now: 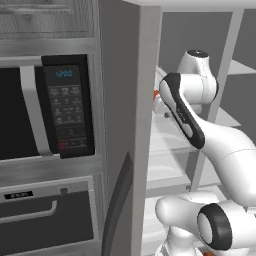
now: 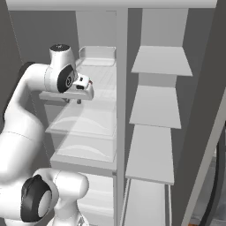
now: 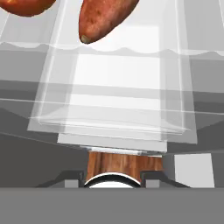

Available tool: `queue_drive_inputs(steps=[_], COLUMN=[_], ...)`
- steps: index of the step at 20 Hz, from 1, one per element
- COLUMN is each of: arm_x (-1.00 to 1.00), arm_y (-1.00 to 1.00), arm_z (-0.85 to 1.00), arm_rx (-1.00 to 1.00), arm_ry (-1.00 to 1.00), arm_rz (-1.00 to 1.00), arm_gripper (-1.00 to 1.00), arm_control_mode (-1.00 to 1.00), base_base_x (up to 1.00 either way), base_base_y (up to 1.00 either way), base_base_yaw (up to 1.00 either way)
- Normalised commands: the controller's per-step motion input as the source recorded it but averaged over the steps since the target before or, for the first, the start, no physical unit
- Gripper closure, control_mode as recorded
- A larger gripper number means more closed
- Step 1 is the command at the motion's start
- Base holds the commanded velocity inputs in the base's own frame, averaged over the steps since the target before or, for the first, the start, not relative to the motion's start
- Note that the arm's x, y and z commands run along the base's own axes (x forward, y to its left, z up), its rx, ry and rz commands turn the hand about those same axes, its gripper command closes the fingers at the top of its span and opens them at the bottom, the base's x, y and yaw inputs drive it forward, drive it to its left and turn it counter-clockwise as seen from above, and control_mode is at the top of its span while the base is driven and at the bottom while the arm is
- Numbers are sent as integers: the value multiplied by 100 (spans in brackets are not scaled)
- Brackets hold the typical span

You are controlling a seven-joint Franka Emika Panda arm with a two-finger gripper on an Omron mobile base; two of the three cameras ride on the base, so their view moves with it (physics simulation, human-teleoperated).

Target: Take the sweet potato and squash from the fridge shelf and place them in the freezer drawer to begin freezing them.

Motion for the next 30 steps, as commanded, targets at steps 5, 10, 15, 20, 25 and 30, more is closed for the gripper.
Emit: queue_drive_inputs(steps=[5,10,15,20,25,30], arm_x=[3,48,70,75,78,83], arm_y=[5,10,6,0,1,3], arm_z=[26,29,1,-15,-37,-42], arm_rx=[1,0,0,0,2,7], arm_ry=[-8,-10,-2,0,0,0], arm_rz=[0,-6,-7,-9,-10,-12], arm_gripper=[-100,-100,-100,-100,-100,-100], arm_control_mode=[-100,-100,-100,-100,-100,-100], base_base_x=[0,0,0,0,0,0], base_base_y=[0,0,0,0,0,0], base_base_yaw=[0,0,0,0,0,0])
